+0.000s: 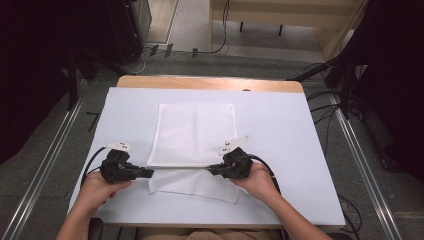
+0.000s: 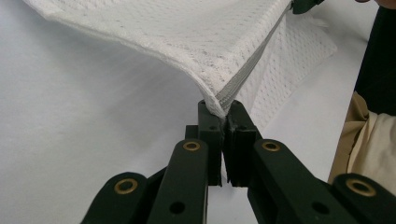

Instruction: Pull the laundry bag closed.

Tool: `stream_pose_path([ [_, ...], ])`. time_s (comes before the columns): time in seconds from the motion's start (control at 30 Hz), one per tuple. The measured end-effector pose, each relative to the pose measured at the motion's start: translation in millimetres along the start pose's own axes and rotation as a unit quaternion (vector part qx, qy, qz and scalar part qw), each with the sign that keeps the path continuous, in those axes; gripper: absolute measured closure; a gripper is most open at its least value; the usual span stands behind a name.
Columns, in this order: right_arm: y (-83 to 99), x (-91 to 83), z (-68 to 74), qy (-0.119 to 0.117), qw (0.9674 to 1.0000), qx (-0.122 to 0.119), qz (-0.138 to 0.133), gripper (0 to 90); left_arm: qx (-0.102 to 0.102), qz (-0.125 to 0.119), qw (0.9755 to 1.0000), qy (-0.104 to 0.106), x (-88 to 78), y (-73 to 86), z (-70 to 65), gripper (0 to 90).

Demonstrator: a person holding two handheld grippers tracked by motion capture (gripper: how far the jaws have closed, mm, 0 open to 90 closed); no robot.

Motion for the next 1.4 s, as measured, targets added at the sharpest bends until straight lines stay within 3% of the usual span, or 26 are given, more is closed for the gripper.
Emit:
stream_pose_path([
  [0.23, 4.2, -5.3, -2.4, 0.000, 1.0000, 0.001, -0.003, 87.9, 0.004, 0.000, 1.0000, -0.001, 0.9, -0.2, -0.6, 87.7],
  [0.3, 5.5, -6.5, -2.7, 0.007, 1.0000, -0.002, -0.001, 87.9, 0.003, -0.003, 0.9999, -0.010, -0.2, -0.5, 0.5, 87.8],
  [0.37, 7.2, -7.9, -4.1, 0.006, 1.0000, 0.000, -0.003, 88.0, -0.007, -0.010, 0.9999, -0.004, -2.0, -1.2, 1.0, 87.9],
  [0.5, 10.1, -10.9, -6.4, 0.006, 1.0000, 0.008, -0.003, 87.9, -0.003, 0.000, 1.0000, -0.003, 0.3, 0.3, 0.3, 87.8],
  [0.87, 23.5, -20.5, -12.0, 0.014, 0.9995, 0.022, 0.015, 88.0, -0.003, 0.003, 1.0000, -0.005, 0.1, 0.7, 1.5, 87.9],
  [1.4, 40.3, -40.3, -18.9, 0.022, 0.9989, 0.037, 0.017, 88.0, -0.004, 0.003, 1.0000, 0.001, 0.2, 1.1, 1.1, 87.8],
])
Point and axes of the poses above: each handheld gripper's, and its own axes: x roughly forward along the jaws, y roughly out of its underside, z roughly to its left, the point moved 4 cm from there along x, roughly forward along the jaws, and after that the axes turned 10 degrees about -x, right-handed, at the moved point
